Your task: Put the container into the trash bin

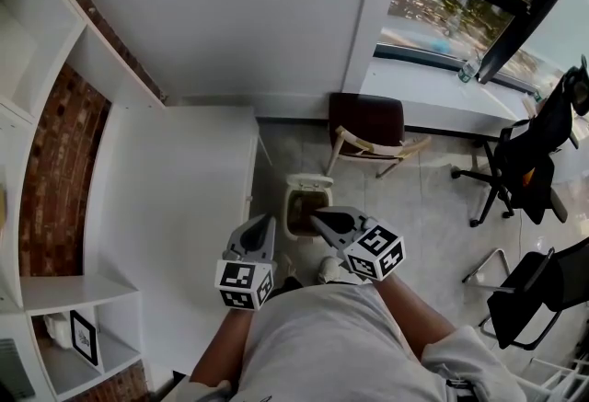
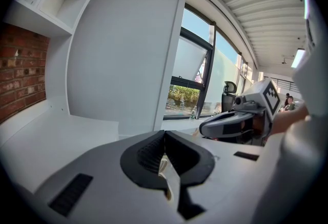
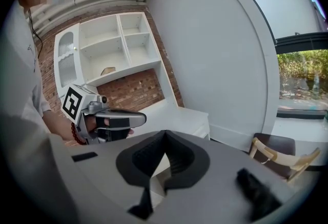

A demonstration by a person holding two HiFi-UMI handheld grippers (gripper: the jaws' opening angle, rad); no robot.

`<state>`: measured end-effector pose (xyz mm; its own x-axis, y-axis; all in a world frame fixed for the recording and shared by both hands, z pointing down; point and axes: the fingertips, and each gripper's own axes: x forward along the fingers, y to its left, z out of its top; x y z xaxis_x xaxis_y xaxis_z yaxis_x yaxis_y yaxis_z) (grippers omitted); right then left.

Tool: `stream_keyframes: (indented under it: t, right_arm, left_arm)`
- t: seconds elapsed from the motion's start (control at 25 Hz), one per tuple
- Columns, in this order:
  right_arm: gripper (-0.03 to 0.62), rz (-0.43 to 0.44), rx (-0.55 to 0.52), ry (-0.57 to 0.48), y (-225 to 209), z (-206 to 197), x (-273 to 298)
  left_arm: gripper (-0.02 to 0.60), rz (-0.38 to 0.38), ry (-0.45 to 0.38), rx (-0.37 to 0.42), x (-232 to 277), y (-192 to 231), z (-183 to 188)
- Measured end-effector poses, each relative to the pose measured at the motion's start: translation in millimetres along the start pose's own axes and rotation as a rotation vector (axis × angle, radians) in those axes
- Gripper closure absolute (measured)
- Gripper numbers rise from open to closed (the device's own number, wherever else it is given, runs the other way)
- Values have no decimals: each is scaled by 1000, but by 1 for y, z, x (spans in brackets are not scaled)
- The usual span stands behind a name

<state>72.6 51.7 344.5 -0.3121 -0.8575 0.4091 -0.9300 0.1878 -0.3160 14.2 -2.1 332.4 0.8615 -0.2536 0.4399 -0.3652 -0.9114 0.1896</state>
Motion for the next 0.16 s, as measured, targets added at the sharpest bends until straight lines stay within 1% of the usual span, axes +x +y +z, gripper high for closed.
stream_keyframes:
  t: [0.16]
  right_arm:
    - [566, -6, -3, -1, 1, -3, -1]
  left_arm:
    - [566, -5, -5, 5, -1, -2, -1]
